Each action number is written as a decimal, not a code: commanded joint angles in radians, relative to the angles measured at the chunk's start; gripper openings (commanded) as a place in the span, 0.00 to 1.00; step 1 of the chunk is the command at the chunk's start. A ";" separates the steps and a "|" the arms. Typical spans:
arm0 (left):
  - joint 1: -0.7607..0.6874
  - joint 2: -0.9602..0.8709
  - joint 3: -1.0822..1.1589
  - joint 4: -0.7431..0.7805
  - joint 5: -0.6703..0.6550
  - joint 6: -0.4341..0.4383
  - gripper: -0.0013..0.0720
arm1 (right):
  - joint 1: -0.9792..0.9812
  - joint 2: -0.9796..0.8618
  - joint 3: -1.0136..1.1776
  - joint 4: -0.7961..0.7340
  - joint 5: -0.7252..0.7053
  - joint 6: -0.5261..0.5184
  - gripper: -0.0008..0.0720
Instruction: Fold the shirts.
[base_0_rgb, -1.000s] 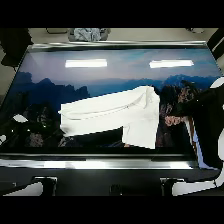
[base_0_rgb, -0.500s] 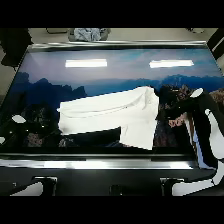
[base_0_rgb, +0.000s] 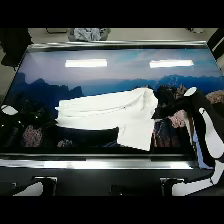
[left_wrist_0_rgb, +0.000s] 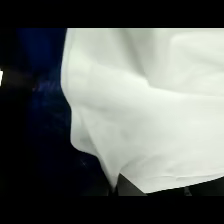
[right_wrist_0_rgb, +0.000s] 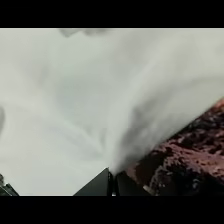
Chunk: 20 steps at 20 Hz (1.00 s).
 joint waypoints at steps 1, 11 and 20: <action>0.005 0.100 0.184 -0.002 -0.032 0.017 0.05 | 0.005 0.130 0.134 -0.016 0.014 -0.056 0.07; 0.026 0.669 0.881 0.112 0.174 -0.154 0.05 | 0.005 0.983 0.575 -0.486 -0.245 -0.084 0.07; 0.026 0.674 0.879 0.120 0.116 -0.203 0.05 | 0.005 1.022 0.576 -0.537 -0.105 0.051 0.07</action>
